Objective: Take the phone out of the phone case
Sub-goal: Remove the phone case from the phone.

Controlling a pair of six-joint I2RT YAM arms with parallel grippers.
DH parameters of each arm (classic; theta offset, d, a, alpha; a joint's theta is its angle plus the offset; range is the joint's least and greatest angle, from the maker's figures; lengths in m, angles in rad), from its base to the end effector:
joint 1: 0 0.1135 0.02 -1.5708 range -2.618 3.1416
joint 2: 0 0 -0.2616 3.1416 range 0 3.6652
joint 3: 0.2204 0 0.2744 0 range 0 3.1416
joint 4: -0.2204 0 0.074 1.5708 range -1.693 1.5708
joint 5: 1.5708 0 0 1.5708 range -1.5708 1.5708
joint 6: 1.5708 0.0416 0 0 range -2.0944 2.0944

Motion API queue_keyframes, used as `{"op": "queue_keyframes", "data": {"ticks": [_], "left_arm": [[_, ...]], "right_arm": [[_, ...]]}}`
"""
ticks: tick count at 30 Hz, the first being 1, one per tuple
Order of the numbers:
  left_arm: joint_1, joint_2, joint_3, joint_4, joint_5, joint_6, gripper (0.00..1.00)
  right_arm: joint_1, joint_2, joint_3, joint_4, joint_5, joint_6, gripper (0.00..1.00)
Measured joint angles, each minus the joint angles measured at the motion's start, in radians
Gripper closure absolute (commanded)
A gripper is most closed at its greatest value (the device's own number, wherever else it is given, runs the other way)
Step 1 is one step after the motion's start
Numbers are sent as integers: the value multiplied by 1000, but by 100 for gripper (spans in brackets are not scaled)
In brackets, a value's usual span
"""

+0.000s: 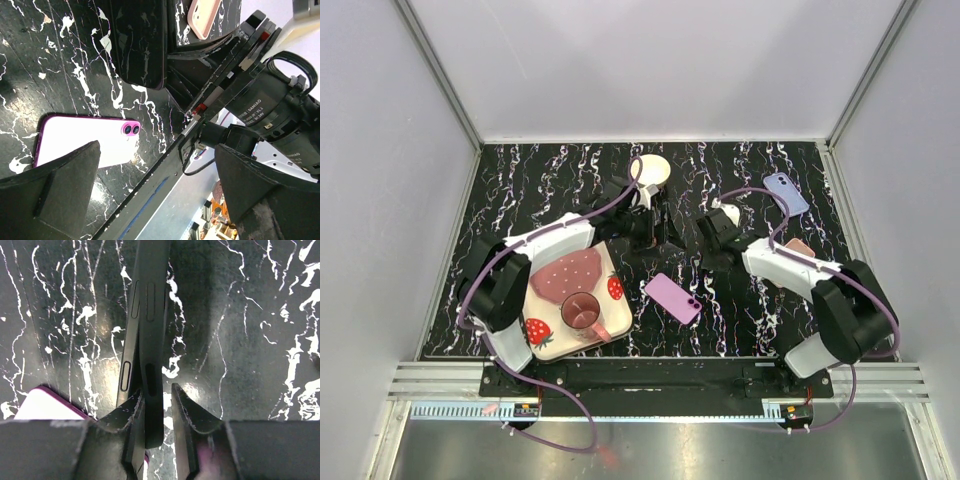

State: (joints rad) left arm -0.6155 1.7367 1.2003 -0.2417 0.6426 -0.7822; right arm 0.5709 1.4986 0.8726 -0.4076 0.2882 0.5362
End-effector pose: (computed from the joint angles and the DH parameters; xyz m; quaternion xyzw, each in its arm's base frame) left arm 0.3126 -0.2516 0.2109 0.0486 0.8824 -0.4587 0.0930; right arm 0.2685 0.1584 0.1683 0.0216 0.9547 0.0203 0.2962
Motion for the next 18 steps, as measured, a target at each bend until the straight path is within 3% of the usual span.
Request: {"op": "queue_keyframes", "data": {"ticks": [18], "left_arm": [[-121, 170, -25, 130, -89, 76, 5]], "right_arm": [[-8, 111, 5, 129, -24, 40, 72]]}}
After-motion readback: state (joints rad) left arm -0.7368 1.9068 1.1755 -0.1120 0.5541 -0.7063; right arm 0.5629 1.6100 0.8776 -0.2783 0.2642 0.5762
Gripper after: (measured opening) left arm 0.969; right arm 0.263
